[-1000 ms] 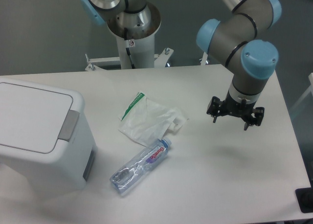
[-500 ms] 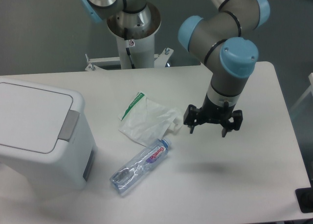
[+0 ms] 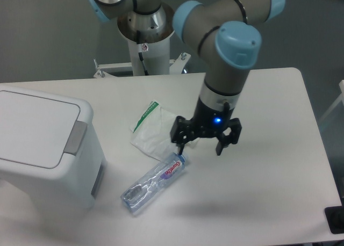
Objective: Open the trash can
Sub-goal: 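Move the gripper toward the trash can lid edge, then push the trash can lid open with the gripper fingers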
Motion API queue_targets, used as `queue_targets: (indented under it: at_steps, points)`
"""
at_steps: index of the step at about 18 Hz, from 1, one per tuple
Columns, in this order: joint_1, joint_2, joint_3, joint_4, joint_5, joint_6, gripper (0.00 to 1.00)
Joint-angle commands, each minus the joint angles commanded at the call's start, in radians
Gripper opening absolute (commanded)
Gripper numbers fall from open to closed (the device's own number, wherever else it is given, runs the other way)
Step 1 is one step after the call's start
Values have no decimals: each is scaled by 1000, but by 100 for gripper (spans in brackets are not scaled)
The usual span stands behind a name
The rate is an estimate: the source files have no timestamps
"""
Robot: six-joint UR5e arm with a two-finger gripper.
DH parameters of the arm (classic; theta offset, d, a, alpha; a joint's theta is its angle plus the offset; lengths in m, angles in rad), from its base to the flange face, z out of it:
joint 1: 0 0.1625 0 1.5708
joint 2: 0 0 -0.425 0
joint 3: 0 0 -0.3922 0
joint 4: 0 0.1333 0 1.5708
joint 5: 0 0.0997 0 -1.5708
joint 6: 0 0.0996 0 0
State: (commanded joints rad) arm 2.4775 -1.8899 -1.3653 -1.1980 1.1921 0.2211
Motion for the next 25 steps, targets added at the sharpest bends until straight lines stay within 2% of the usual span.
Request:
queue_targets:
  at_steps: [8,12,16,21,25]
  points:
    - [-101,15,5,0,-32,-58,100]
    - [-164,43,-9,0,-34,-68,100]
    - [-186,57,-12,-2,-34,-69,100]
    - [-204,98,-60,-2,-34,-75,100]
    - [-207,107,-83,0,-31,-72,100]
